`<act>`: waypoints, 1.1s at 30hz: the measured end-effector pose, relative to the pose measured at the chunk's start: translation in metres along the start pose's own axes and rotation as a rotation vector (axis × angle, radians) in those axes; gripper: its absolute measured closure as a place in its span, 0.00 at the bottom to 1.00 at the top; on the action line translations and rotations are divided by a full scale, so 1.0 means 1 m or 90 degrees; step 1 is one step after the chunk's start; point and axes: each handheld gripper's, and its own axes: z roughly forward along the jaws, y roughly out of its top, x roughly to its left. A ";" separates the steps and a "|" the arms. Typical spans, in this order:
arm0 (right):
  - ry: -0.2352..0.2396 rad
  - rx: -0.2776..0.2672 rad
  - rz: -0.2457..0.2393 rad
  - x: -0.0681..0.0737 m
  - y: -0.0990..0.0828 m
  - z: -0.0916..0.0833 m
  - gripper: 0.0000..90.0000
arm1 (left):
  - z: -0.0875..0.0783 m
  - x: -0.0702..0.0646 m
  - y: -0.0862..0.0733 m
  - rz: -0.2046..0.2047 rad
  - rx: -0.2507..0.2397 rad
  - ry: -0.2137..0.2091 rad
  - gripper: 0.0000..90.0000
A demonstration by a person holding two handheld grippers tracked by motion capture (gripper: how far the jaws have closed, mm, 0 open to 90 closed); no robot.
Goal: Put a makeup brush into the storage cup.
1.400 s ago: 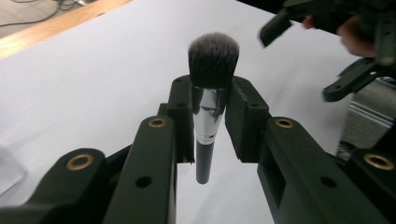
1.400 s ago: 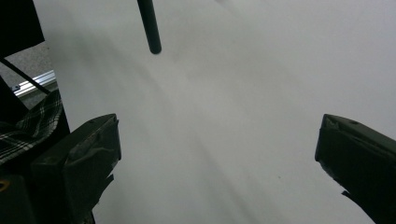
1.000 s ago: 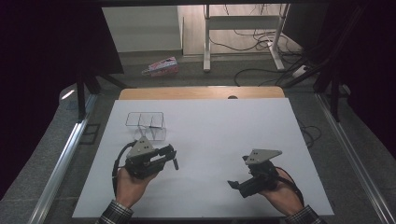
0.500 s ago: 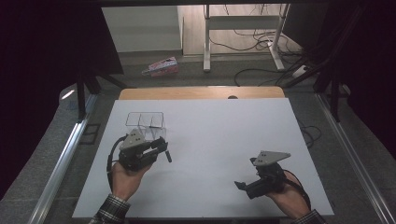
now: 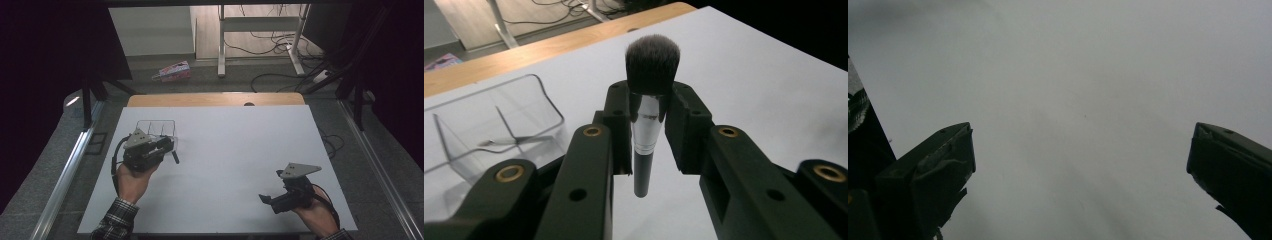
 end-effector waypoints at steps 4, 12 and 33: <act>-0.005 0.016 -0.005 0.000 -0.003 0.001 0.00 | 0.000 0.006 0.005 -0.008 -0.006 0.014 0.82; -0.005 0.019 0.000 -0.001 -0.007 -0.002 0.00 | 0.002 0.018 0.015 -0.019 -0.024 0.039 0.82; 0.014 0.027 -0.002 0.000 -0.008 0.000 0.00 | 0.009 0.038 0.034 -0.039 -0.054 0.095 0.82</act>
